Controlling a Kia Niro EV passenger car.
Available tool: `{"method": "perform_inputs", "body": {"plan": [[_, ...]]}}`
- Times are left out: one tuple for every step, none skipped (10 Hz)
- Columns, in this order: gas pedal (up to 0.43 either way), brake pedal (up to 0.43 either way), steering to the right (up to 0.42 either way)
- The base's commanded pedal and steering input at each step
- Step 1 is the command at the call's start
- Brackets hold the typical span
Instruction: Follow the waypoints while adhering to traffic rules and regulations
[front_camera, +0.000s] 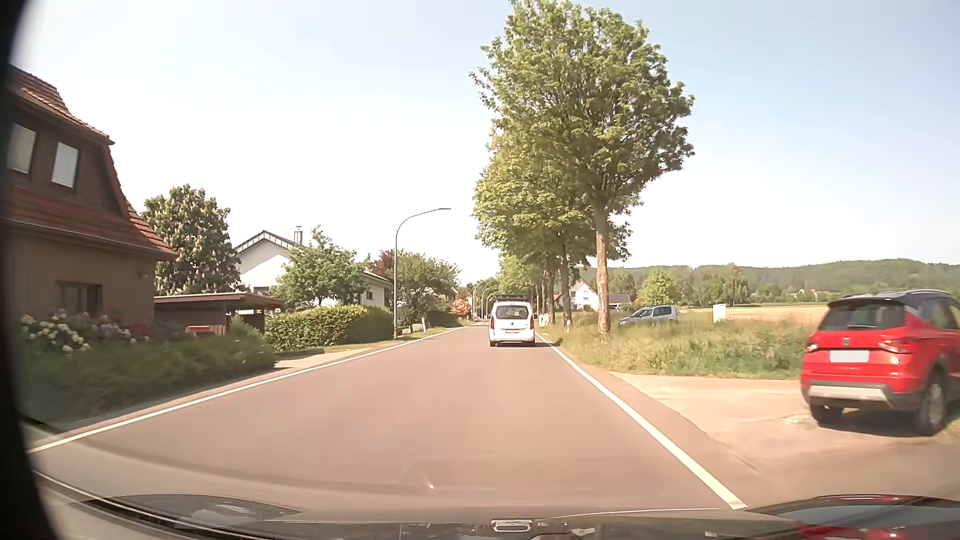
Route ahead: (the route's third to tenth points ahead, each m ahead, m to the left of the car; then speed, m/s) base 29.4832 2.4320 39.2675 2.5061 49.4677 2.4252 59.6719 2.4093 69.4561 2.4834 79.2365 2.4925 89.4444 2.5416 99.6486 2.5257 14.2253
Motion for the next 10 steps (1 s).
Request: {"method": "perform_inputs", "body": {"plan": [[0.189, 0.000, 0.000], [0.197, 0.000, 0.000], [0.197, 0.000, 0.001], [0.197, 0.000, 0.001], [0.197, 0.000, 0.001], [0.197, 0.000, 0.000], [0.197, 0.000, 0.000], [0.197, 0.000, 0.000], [0.197, 0.000, 0.000], [0.197, 0.000, -0.001]]}}
